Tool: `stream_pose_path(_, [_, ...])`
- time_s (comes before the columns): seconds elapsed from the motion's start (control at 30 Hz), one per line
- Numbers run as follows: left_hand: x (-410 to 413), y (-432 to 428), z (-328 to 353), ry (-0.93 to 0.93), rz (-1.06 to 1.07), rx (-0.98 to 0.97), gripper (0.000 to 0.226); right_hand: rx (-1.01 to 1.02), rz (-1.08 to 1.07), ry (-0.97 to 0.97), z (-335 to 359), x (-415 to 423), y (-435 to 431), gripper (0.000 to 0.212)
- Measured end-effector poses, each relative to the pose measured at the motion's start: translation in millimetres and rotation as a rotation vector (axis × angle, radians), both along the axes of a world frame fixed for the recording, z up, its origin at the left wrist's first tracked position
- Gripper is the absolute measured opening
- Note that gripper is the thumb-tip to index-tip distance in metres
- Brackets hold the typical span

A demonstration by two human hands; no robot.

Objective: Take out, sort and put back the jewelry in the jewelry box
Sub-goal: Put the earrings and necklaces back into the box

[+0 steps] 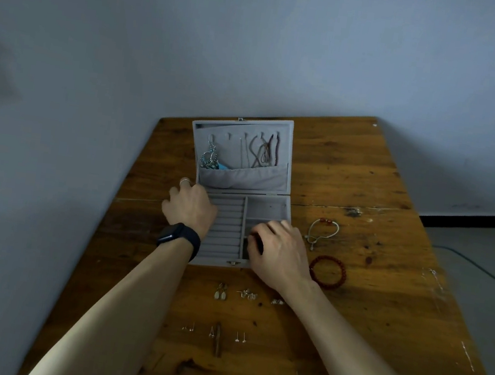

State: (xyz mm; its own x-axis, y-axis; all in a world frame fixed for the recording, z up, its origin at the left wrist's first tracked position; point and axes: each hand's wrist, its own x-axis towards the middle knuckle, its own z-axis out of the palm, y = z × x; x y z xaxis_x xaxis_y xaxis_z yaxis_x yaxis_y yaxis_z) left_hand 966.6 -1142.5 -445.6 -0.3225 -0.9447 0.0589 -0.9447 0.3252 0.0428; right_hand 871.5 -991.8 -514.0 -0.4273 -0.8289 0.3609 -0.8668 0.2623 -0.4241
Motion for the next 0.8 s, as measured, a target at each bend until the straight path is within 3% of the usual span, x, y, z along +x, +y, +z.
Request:
stream_pose_path(0.47, [9, -4, 8, -0.161, -0.183, -0.098, 0.017, 0.019, 0.01, 0.0, 5, 1, 3, 0.024])
stream_pose_path(0.8, [78, 28, 27, 0.123, -0.258, -0.018, 0.029, 0.07, 0.11, -0.102, 28, 4, 24, 0.026])
